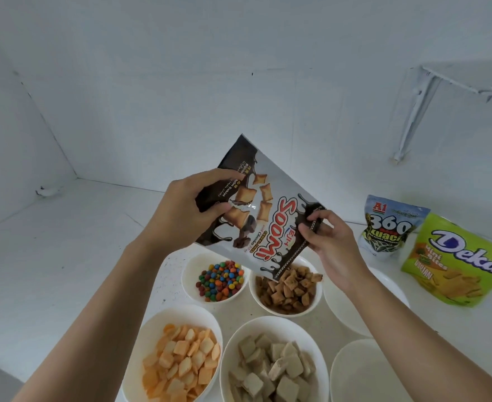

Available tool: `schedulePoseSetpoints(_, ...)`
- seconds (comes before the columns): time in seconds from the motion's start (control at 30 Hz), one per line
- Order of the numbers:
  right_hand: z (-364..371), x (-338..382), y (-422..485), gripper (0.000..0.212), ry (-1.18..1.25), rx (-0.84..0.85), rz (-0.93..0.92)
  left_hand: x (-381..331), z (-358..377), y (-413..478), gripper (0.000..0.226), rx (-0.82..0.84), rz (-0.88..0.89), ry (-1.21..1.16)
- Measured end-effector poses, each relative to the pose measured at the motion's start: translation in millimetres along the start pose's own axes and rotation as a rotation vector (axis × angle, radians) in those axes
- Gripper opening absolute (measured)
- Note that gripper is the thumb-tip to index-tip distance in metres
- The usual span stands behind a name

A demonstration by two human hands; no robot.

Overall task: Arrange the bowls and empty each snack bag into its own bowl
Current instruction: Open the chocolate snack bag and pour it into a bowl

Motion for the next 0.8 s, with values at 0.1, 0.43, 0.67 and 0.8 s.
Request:
schedulePoseSetpoints(0.1,-1.4,-9.5,-2.7,0.022,-0.12,-0.017,0.029,-6.9,11.3,-4.3,0.045,0.066,0.079,0.034)
schedulePoseSetpoints(0.43,13.4,-13.5,-12.4,0.061,-0.055,0.093,0.055,17.4,18.3,-33.9,0.041,-0.169,-0.135,-0.166)
schedulePoseSetpoints(0.67,14.8,-22.0,-21.1,0.083,-0.311,-0.021,0.009,41.2,41.7,-77.0,0.042,-0.341,-0.366,-0.437)
schedulePoseSetpoints(0.8,15.7,-13.7,-13.9,0.073,-0.303,0.021,0.022,48.2,43.2,-88.9,0.049,-0.416,-0.456,-0.57)
Point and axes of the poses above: each hand's wrist, its own y-axis towards the middle knuckle, its own z-axis out of the palm, x = y × z, the point moved 7 cm from there along y, towards the middle knuckle, and after that the axes turned 1 degree about x, right-handed, at the moved point
